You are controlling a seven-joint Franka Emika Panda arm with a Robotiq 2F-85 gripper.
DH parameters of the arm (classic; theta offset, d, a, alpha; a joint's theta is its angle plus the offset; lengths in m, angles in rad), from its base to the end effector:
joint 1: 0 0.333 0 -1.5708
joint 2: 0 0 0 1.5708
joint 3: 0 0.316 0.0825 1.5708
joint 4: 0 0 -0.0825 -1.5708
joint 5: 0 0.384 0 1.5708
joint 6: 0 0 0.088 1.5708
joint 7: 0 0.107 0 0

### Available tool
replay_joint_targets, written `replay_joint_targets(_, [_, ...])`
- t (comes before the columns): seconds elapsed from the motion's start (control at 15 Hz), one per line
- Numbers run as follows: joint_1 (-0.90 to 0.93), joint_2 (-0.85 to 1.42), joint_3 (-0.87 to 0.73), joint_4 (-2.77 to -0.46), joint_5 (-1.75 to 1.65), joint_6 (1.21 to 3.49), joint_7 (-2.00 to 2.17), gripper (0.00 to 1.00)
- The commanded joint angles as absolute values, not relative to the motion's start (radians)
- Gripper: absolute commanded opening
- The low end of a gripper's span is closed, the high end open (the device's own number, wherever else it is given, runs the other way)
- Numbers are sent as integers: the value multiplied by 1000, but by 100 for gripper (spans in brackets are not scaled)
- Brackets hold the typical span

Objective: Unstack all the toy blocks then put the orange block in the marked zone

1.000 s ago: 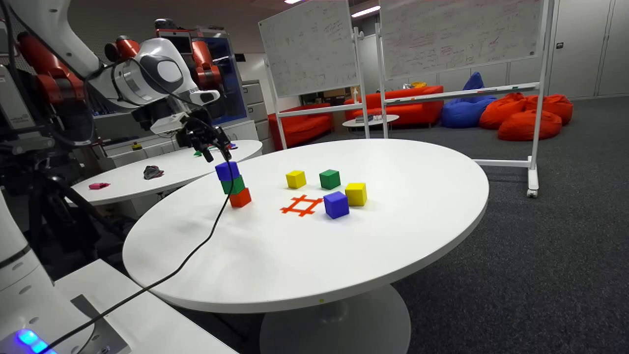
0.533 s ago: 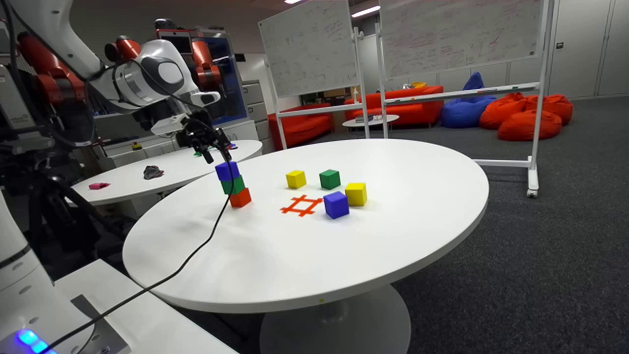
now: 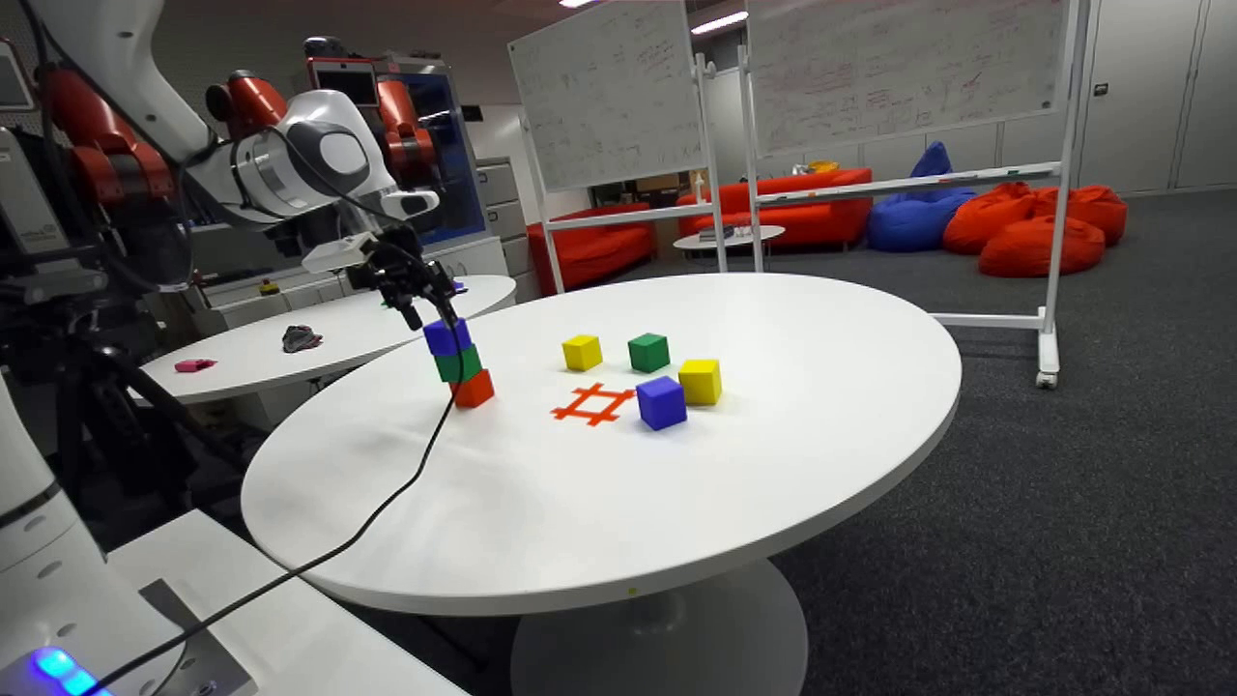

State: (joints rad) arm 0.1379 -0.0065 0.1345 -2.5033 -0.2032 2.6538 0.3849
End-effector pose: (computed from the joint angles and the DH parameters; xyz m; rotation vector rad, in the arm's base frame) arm 0.4612 0.1346 0.2999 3.0738 0.0919 0.2826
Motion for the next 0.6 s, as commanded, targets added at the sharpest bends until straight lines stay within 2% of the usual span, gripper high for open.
replay_joint_targets(0.0, [132,19,130,-2484,-190,2653,361,100])
replay_joint_targets(0.53, [139,18,129,-2493,-200,2652,381,100])
